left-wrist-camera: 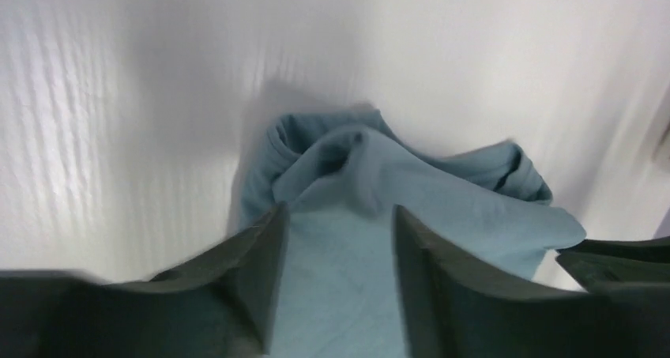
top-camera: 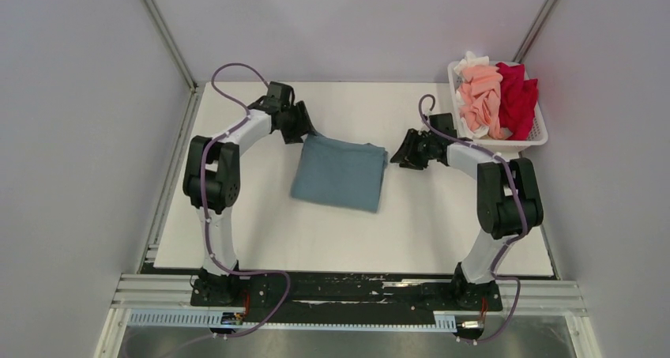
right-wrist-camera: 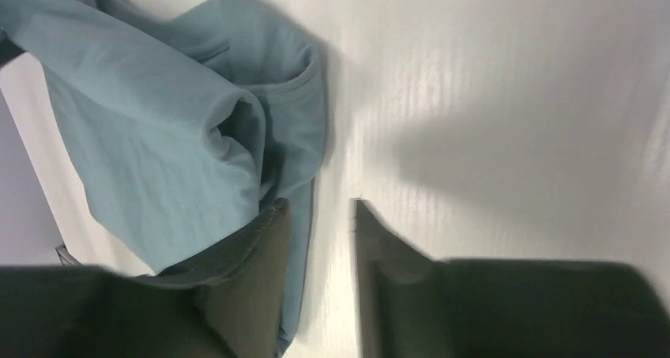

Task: Fold and stack the t-shirts
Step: Fold the long partially folded tshirt into a neat square, then smooth out wrinkles on the folded tshirt

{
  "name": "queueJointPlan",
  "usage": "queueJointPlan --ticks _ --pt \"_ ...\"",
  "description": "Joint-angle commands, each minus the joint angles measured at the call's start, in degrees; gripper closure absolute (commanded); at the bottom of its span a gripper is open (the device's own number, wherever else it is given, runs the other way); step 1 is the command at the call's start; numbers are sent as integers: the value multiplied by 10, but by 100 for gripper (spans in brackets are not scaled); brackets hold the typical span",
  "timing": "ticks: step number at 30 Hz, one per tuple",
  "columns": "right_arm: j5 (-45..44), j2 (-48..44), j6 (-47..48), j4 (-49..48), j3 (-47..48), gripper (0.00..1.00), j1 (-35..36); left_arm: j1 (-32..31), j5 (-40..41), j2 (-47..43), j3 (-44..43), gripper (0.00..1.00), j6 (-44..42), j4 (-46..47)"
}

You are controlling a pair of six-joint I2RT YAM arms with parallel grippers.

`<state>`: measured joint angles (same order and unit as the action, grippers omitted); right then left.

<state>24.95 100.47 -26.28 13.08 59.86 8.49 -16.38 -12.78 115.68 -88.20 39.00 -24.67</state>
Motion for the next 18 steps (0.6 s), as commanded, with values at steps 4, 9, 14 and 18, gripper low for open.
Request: queueJointPlan --ticks 4,9,14,18 --pt "-13 -28 4 -29 30 27 -3 17 -9 -16 -29 1 -14 9" --pt "26 -113 29 -35 -10 0 28 16 -43 -94 20 0 -14 32" --pt "126 -126 -26 -161 -31 0 68 8 -115 -132 76 0 -4 108" --pt "124 -52 -59 -202 15 0 94 3 -149 -70 15 0 -10 76"
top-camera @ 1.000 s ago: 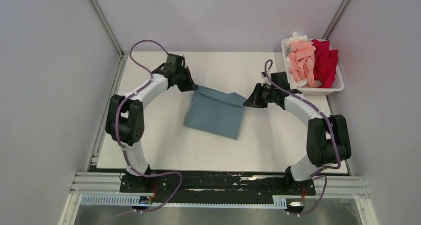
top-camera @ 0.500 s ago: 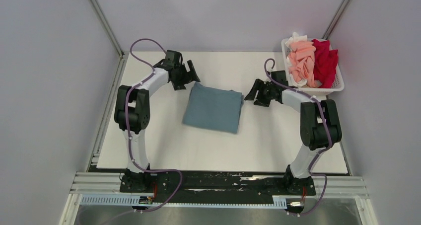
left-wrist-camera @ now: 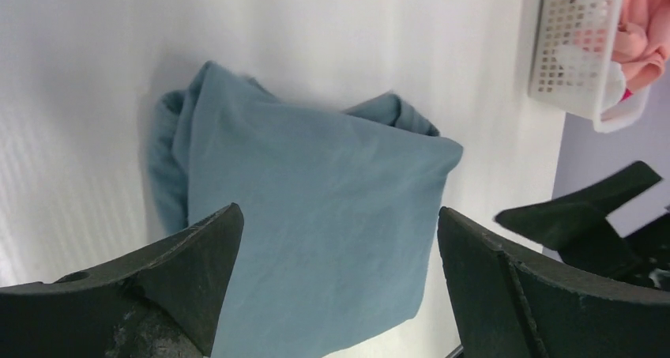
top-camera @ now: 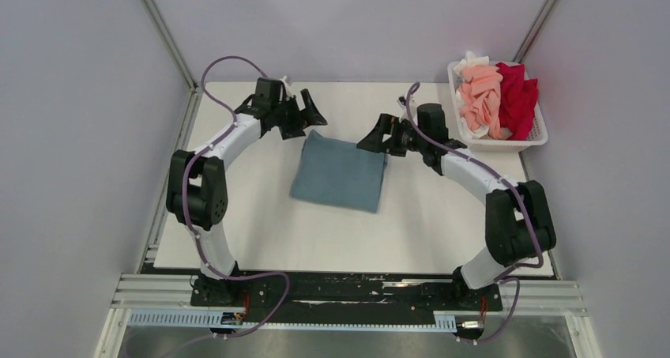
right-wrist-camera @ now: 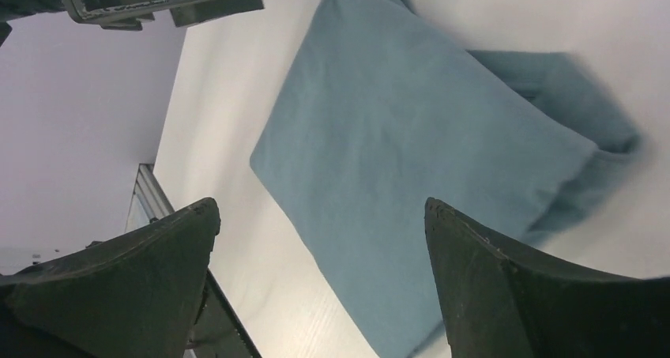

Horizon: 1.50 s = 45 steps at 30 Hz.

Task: Fold and stack the t-shirts
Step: Smooth out wrinkles on the folded tshirt, then put the neatly folded tshirt into the corner of the board with the left arm

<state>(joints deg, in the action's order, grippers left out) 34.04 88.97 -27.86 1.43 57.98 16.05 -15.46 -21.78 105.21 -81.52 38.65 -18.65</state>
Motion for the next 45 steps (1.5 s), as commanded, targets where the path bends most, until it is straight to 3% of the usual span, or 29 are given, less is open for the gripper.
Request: queueJointPlan --ticks 1,4,11,19,25,32,41,45 --pt "28 85 -58 -88 43 0 19 -7 -62 64 -64 0 -6 9" --pt "15 146 -80 -98 68 0 18 -7 -72 124 -112 0 -6 -15" --pt "-10 268 -97 -113 86 0 -12 -4 -39 192 -130 0 0 -13" --pt "13 327 -83 -99 104 0 -39 0 28 202 -76 0 9 -20" --pt "-45 233 -7 -1 140 0 -43 1 95 129 -93 0 -17 -52" --pt "-135 73 -7 17 61 0 -43 0 178 19 -25 0 -32 -59" --pt "-158 -72 -15 34 -72 0 -42 -3 106 1 80 1 -18 -37" --pt "-164 -105 -8 46 -96 0 -42 -16 84 13 102 9 -13 -19"
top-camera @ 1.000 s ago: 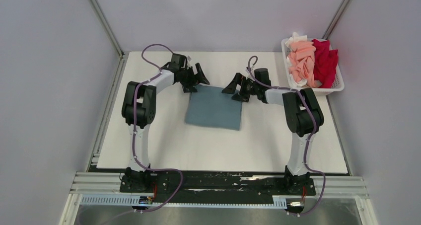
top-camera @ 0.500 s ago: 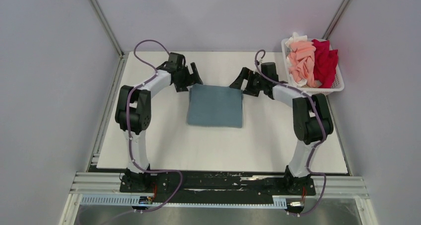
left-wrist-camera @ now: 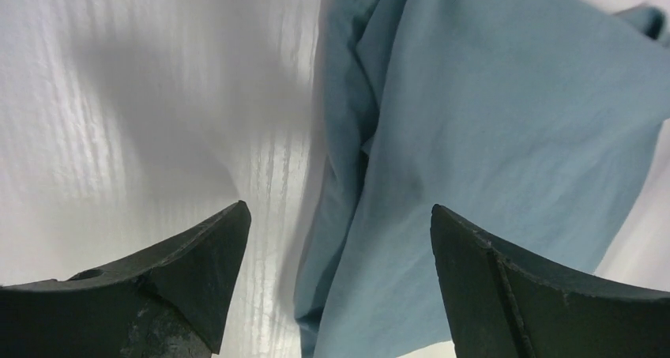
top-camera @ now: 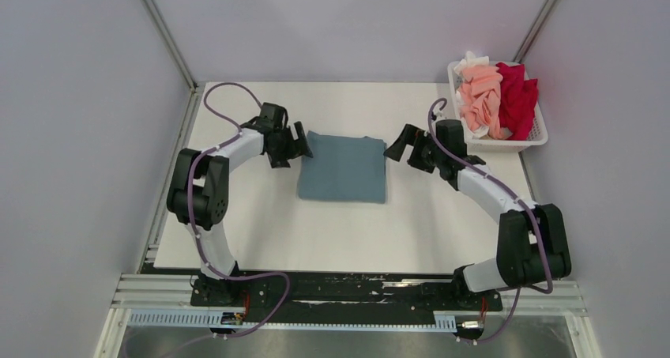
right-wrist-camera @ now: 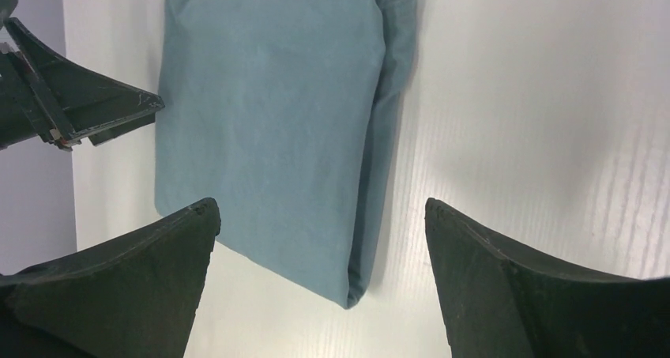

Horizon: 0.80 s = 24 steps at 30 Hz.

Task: Fold and stack the t-shirts
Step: Put the neatly folded tshirt into the corner of the board with the left arm

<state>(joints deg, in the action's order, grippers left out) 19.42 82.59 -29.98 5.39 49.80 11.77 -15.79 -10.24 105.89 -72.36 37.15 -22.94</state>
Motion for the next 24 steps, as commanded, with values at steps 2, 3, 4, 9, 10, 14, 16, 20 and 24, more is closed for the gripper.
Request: queueJointPlan --ticks 2,3,4,9,10,14,16,20,24 --pt "-20 -53 16 15 -22 0 1 -22 -36 17 15 16 7 29" --pt "-20 -57 17 17 -26 0 1 -25 -36 25 14 23 10 30" --pt "-22 -62 19 20 -29 0 1 -30 -38 30 13 29 11 30" --pt "-45 -81 31 34 -34 0 0 -49 -27 72 -5 61 17 20" --pt "-47 -83 33 37 -34 0 0 -51 -22 78 -16 78 18 14" --pt "-58 -104 50 43 -37 0 -1 -51 72 110 -65 100 16 -47" --pt "-74 -111 62 46 -38 0 0 -46 145 131 -102 100 12 -70" --pt "-104 -130 89 60 -39 0 0 -19 188 163 -187 100 -22 -118" --pt "-130 -141 113 59 -47 0 0 26 228 185 -261 100 -65 -155"
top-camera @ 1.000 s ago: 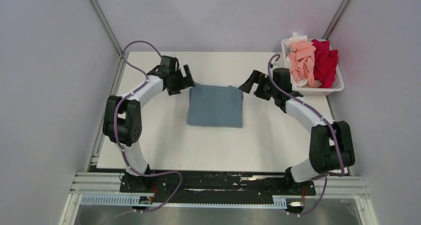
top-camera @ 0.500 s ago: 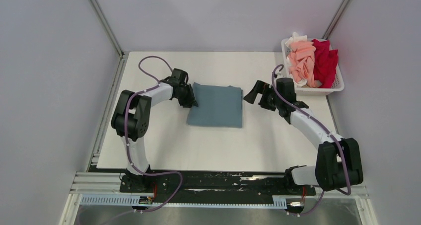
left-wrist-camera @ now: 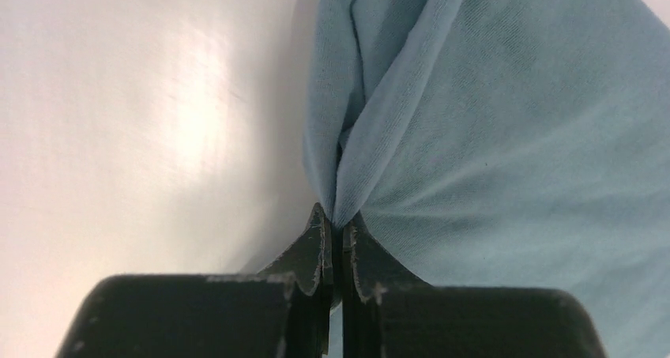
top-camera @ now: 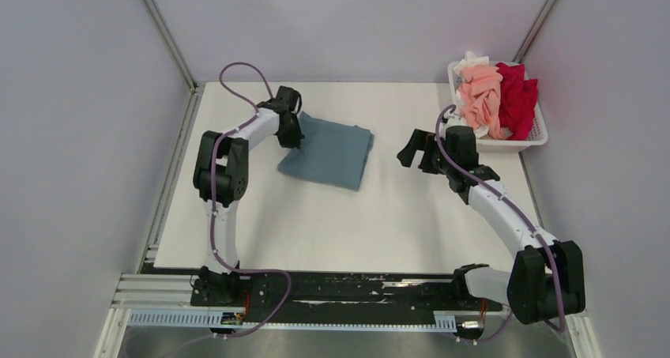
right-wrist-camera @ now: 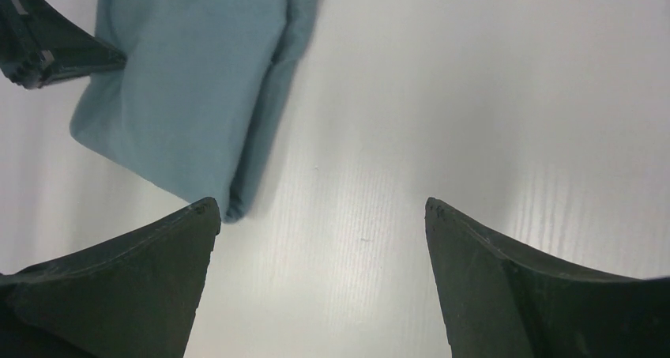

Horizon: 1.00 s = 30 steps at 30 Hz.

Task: Fold and stack the t-shirts
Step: Put the neatly folded tshirt into the corner of the board with the left arm

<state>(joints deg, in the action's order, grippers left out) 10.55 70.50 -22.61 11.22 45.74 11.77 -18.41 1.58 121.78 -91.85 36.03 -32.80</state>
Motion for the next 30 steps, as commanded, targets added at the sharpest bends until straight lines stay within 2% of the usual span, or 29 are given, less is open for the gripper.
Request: queueJointPlan --ticks 1,6,11,15,20,23,28,30 --pt "-46 -18 46 2 -6 0 -1 68 112 29 -87 100 -67 -61" --pt "-57 -3 50 8 0 0 0 120 122 49 -130 100 -136 -25" --pt "-81 23 54 11 2 0 0 188 90 111 -277 100 -169 -81" --pt "-78 39 53 15 8 0 0 234 84 160 -356 100 -209 -96" --pt "-101 50 56 20 13 0 0 278 41 181 -378 100 -240 -62" --pt "-105 52 56 22 15 0 0 288 25 193 -389 100 -271 -32" --pt "-126 57 54 24 17 0 0 292 14 236 -467 100 -304 -41" --pt "-129 57 55 26 18 0 0 295 14 240 -464 100 -306 -34"
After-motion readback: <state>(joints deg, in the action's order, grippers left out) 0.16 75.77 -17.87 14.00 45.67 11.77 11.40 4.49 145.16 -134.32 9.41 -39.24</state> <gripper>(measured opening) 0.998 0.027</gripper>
